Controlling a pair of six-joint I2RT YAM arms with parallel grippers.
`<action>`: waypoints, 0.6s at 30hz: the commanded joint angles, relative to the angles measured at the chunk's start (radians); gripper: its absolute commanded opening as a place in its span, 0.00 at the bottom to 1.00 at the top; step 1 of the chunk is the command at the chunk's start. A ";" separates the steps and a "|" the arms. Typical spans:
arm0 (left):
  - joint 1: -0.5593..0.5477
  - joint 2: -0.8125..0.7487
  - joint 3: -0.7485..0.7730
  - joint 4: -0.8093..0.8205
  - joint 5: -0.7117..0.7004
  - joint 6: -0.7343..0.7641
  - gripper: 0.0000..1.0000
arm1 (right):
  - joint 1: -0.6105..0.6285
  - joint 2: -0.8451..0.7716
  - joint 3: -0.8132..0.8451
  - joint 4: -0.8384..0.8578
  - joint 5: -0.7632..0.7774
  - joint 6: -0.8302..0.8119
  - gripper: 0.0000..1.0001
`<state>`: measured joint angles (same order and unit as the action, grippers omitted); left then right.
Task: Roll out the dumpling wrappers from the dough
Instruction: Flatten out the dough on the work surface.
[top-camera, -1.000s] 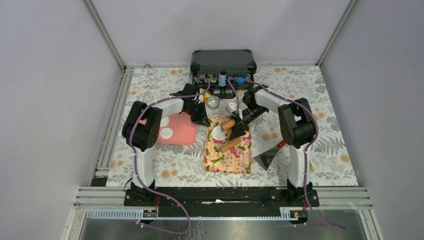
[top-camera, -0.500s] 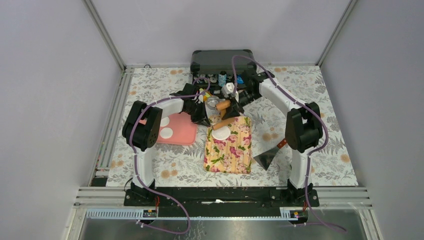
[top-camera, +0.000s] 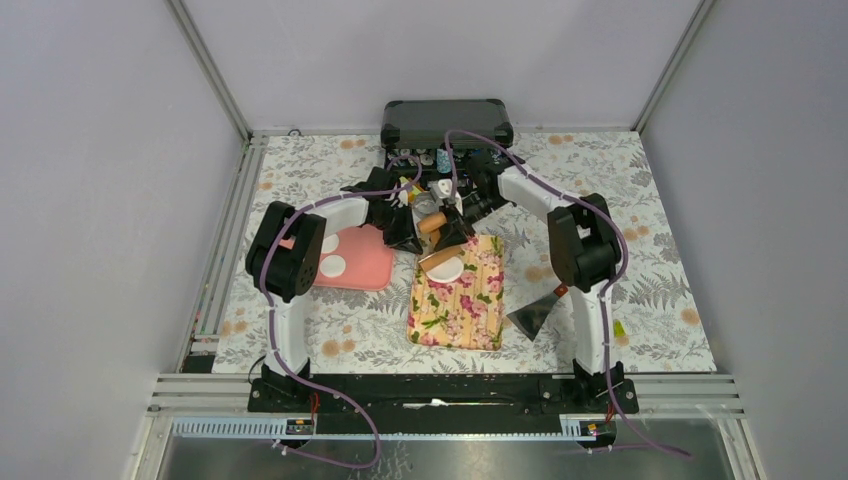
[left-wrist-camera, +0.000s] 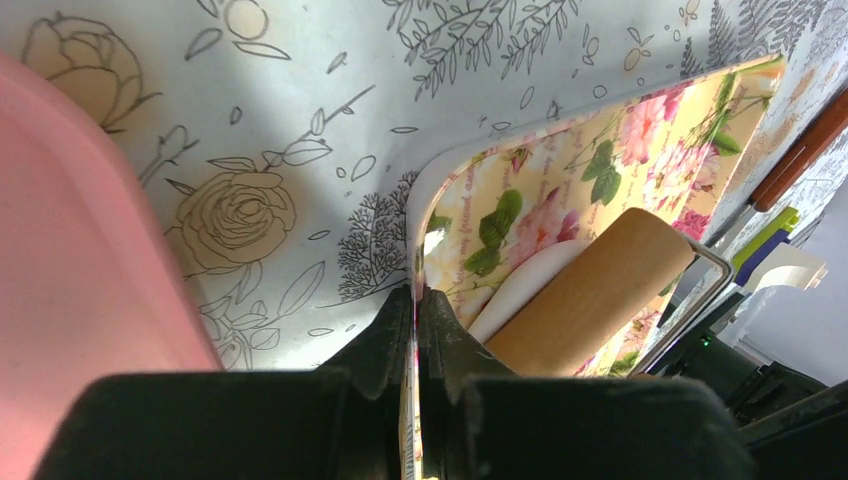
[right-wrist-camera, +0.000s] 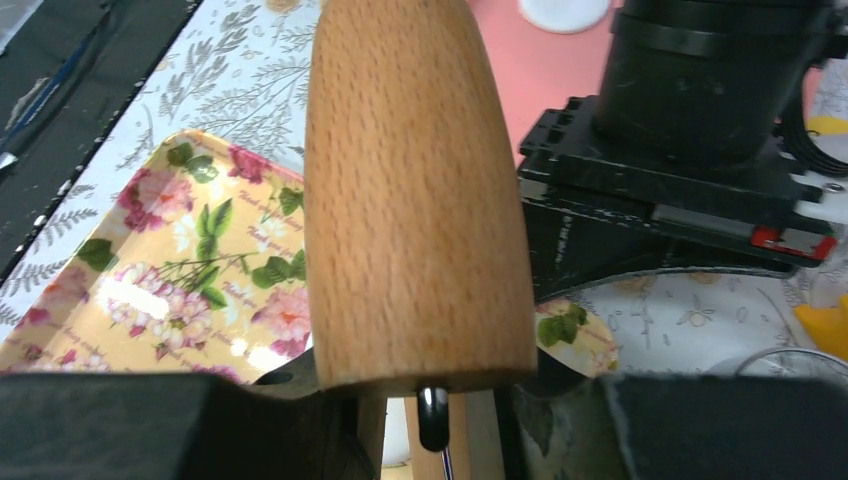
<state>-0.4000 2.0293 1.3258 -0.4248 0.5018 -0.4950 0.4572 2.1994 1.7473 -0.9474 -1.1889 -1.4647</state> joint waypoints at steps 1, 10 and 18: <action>-0.003 -0.010 0.038 0.027 0.050 0.003 0.00 | 0.014 -0.050 -0.130 -0.082 0.089 -0.041 0.00; 0.003 -0.019 0.032 0.024 0.028 -0.003 0.00 | 0.013 -0.117 -0.262 -0.090 0.103 -0.069 0.00; 0.009 -0.026 0.030 0.021 0.028 -0.004 0.00 | 0.016 -0.123 -0.279 -0.092 0.085 -0.054 0.00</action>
<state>-0.4103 2.0304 1.3258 -0.4355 0.5129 -0.4938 0.4572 2.0560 1.5143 -0.9375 -1.2060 -1.5379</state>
